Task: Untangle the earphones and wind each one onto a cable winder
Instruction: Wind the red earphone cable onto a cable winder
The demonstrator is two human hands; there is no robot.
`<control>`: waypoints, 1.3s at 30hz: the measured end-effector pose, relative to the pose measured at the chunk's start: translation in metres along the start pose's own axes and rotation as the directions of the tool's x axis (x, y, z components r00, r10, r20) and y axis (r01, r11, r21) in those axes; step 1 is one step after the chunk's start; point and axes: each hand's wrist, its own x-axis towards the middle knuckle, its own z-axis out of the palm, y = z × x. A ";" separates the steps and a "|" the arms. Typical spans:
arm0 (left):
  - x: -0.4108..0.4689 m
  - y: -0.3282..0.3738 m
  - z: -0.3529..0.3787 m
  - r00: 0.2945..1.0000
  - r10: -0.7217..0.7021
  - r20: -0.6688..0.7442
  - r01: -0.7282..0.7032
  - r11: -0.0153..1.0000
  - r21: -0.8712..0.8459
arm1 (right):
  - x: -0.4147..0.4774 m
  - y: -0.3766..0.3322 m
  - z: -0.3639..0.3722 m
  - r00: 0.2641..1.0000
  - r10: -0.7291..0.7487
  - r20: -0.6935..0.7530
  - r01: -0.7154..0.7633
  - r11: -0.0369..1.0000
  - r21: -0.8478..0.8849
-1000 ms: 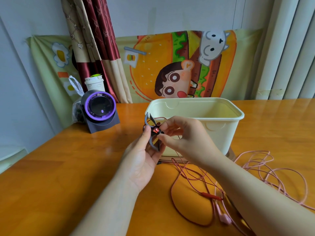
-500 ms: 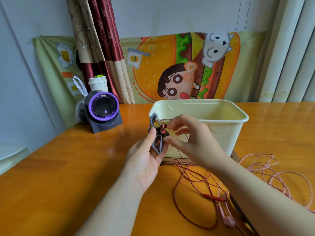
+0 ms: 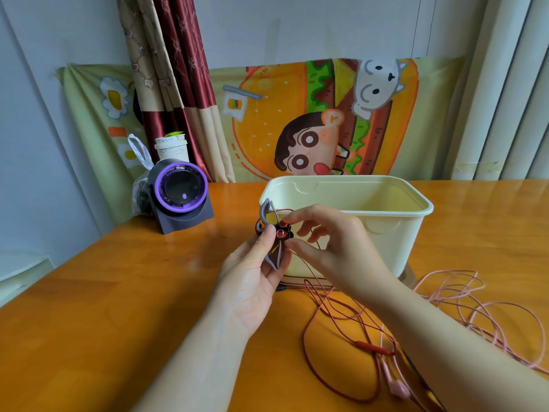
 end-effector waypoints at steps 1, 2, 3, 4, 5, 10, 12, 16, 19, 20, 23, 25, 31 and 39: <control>0.000 0.000 0.000 1.000 0.009 -0.004 -0.009 1.000 0.012 | 0.000 0.000 0.000 1.000 0.003 0.005 -0.003 1.000 0.006; 0.000 0.000 -0.001 1.000 0.020 -0.006 -0.020 1.000 0.024 | 0.000 -0.001 0.001 1.000 0.003 0.008 -0.003 1.000 0.011; 0.000 0.000 -0.001 1.000 0.030 -0.005 -0.030 0.999 0.031 | 0.000 -0.002 0.001 1.000 0.001 0.007 -0.002 1.000 0.016; 0.000 0.000 -0.001 0.999 0.036 -0.003 -0.036 0.999 0.033 | 0.000 -0.003 0.002 1.000 0.001 0.001 -0.001 1.000 0.025; 0.000 -0.001 0.000 0.999 0.039 0.000 -0.039 0.999 0.035 | 0.000 -0.003 0.002 1.000 0.004 -0.012 -0.003 0.999 0.037; 0.000 -0.002 0.001 0.999 0.054 0.002 -0.054 0.998 0.042 | 0.002 -0.001 0.002 0.999 0.029 -0.019 -0.027 0.997 0.070; 0.000 -0.002 0.001 0.999 0.050 0.004 -0.050 0.998 0.036 | 0.003 -0.001 -0.001 1.000 0.024 0.010 -0.025 0.996 0.086; -0.001 -0.002 0.001 0.999 0.034 0.005 -0.034 0.999 0.028 | 0.003 0.001 -0.003 0.998 -0.055 -0.001 0.055 0.998 0.027; -0.001 -0.003 0.001 0.998 0.060 0.007 -0.060 0.996 0.062 | 0.002 0.004 -0.002 0.988 -0.154 -0.017 0.152 0.986 -0.070; -0.001 -0.003 0.002 0.998 0.070 0.009 -0.070 0.995 0.068 | 0.002 0.005 -0.002 0.983 -0.181 -0.023 0.179 0.980 -0.087; -0.002 -0.003 0.002 0.995 0.100 0.022 -0.101 0.990 0.100 | 0.001 0.007 -0.003 0.974 -0.224 -0.037 0.219 0.970 -0.106; -0.002 -0.004 0.002 0.993 0.114 0.039 -0.119 0.984 0.133 | 0.001 0.008 -0.003 0.971 -0.233 -0.046 0.227 0.968 -0.108; -0.003 0.000 0.000 0.993 0.089 0.080 -0.100 0.984 0.147 | 0.003 0.002 -0.008 0.977 -0.211 0.011 0.212 0.974 -0.081; -0.009 0.019 -0.001 0.964 -0.001 0.267 -0.044 0.986 0.161 | 0.015 -0.003 -0.023 0.964 0.222 0.144 -0.258 0.913 0.316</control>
